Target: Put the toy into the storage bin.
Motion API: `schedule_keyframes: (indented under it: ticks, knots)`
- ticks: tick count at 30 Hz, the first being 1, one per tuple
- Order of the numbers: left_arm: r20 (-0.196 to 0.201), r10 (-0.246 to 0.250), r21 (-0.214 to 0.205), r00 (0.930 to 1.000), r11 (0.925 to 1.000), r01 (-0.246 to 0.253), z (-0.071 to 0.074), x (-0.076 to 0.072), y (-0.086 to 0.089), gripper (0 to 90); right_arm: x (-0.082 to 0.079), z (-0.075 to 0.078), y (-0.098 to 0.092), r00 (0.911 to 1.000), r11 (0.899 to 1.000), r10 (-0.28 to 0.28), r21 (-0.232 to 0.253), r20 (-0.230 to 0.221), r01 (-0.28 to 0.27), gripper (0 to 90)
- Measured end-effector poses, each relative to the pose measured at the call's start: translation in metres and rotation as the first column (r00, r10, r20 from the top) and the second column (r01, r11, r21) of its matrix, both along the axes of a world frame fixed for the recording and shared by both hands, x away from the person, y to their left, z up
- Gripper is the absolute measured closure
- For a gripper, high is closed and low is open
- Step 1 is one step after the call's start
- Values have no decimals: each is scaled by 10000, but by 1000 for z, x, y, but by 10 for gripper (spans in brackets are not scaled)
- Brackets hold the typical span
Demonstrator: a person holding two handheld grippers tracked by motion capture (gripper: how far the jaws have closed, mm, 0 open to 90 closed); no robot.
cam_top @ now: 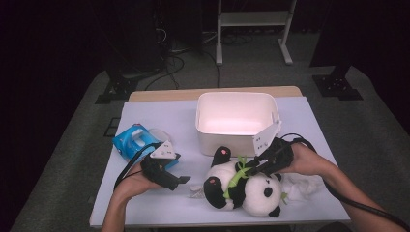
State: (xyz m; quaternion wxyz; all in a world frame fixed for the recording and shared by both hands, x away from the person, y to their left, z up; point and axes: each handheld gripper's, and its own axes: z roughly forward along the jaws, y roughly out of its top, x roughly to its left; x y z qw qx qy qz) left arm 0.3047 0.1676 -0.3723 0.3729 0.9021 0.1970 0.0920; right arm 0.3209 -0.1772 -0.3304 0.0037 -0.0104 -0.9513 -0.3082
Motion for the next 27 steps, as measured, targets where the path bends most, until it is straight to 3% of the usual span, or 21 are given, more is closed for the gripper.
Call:
schedule_keyframes:
  ticks: [11, 18, 19, 27]
  knots:
    - [23, -20, 10, 10000, 10000, 20, 0, 0, 0, 152, -3, 5, 1, 9998, 9999, 128, 57, 144, -129, 783]
    - [20, 10, 36, 10000, 10000, -10, 0, 0, 1, 153, 1, -4, -3, 9996, 9991, -36, 423, -267, 47, 783]
    - [8, 47, 32, 10000, 10000, -47, 0, 1, 1, 152, 0, -4, -4, 9999, 9982, -125, 585, -118, 131, 789]
    - [25, 37, 12, 10000, 10000, -37, 1, 0, 1, 152, -7, 10, 0, 9991, 9990, 56, 440, 419, -75, 798]
